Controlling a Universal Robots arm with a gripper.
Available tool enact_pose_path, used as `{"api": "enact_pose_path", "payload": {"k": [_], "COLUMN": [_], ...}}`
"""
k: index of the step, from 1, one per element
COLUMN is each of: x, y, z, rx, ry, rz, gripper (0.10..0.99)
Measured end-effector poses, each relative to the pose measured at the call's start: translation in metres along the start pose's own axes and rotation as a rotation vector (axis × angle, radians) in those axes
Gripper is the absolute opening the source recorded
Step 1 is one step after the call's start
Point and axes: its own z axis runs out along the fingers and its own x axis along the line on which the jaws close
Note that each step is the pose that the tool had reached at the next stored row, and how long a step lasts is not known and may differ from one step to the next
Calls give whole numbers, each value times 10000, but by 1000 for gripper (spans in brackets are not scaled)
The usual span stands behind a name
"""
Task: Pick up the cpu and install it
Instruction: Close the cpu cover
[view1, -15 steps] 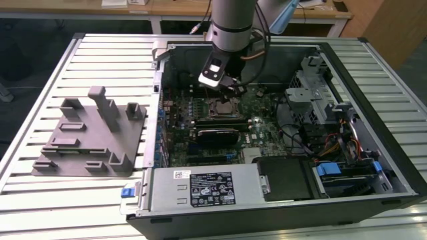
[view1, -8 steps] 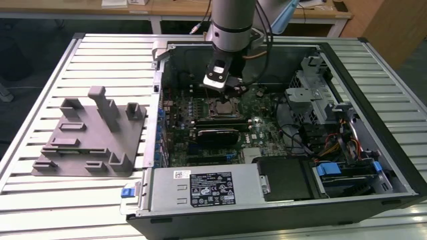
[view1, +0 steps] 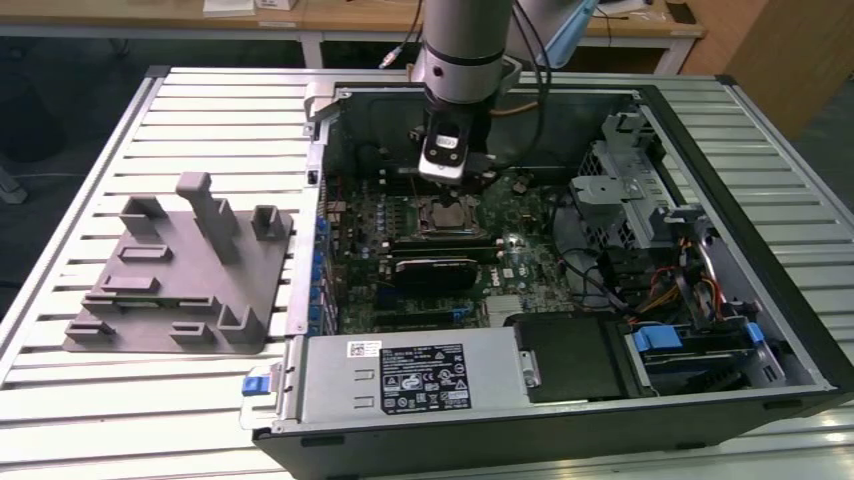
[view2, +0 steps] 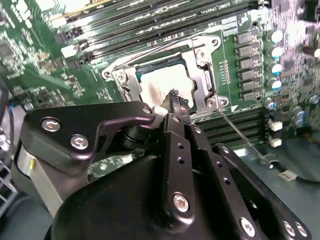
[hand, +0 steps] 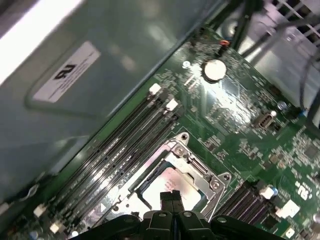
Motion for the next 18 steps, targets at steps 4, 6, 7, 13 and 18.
{"api": "enact_pose_path", "payload": {"k": [4, 6, 7, 13, 18], "x": [0, 0, 0, 0, 0], "y": [0, 0, 0, 0, 0], "z": [1, 1, 1, 2, 3], "rx": [3, 3, 4, 8, 11], "ry": [24, 36, 42, 79, 109], "rz": [-729, -1089, -1269, -2364, -3278], "gripper": [106, 106, 106, 106, 106]}}
